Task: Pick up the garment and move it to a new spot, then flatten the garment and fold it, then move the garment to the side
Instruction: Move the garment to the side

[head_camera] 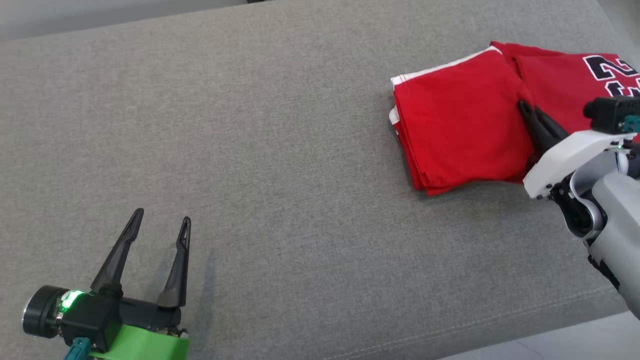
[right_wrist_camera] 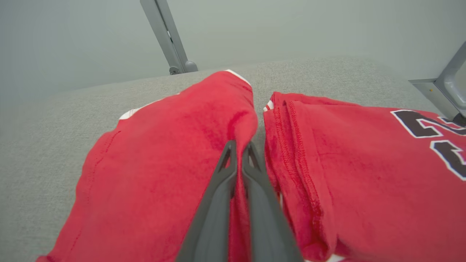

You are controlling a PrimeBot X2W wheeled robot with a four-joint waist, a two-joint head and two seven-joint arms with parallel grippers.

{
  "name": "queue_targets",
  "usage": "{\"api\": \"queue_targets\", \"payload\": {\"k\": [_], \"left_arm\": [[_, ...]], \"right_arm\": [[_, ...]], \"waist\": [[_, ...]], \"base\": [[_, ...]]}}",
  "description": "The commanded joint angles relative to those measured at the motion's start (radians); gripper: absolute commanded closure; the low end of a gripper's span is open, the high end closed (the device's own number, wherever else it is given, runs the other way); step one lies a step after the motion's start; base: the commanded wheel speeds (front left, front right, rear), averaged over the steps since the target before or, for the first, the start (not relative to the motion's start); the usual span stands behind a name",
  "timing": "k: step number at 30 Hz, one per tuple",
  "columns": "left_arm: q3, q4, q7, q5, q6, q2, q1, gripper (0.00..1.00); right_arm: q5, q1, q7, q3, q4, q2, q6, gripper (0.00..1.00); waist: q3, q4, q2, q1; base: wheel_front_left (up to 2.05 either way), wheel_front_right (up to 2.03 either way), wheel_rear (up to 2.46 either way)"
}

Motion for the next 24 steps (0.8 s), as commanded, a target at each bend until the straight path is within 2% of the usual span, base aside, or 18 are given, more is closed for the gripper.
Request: {"api": "queue_targets", "payload": {"k": [1,8,16,24], "left_arm": [[0.0,-0.008,-0.004,-0.003,-0.003,0.012,-0.016,0.0],[-0.006,-0.077,-0.004,-0.022,-0.003,0.074,-0.055,0.0],[0.011,-0.126,-0.004,-0.039,-0.003,0.122,-0.061,0.0],[0.016,-0.147,-0.004,-0.047,-0.003,0.15,-0.067,0.0]], "right_arm": [[-0.01,-0.016,-0.003,-0.005,-0.001,0.002,0.0,1.0],[-0.104,-0.077,0.018,-0.062,-0.01,-0.016,0.0,1.0],[-0.218,-0.075,0.051,-0.192,-0.042,-0.071,0.0,1.0],[-0.49,-0.081,0.116,-0.313,-0.12,-0.132,0.0,1.0]], "waist": [[0.055,-0.051,-0.0001,0.0],[0.136,-0.079,-0.0001,0.0],[0.187,-0.094,-0.0001,0.0],[0.218,-0.102,-0.0001,0.0]], "base": [[0.0,0.0,0.0],[0.0,0.0,0.0],[0.0,0.0,0.0],[0.0,0.0,0.0]]}}
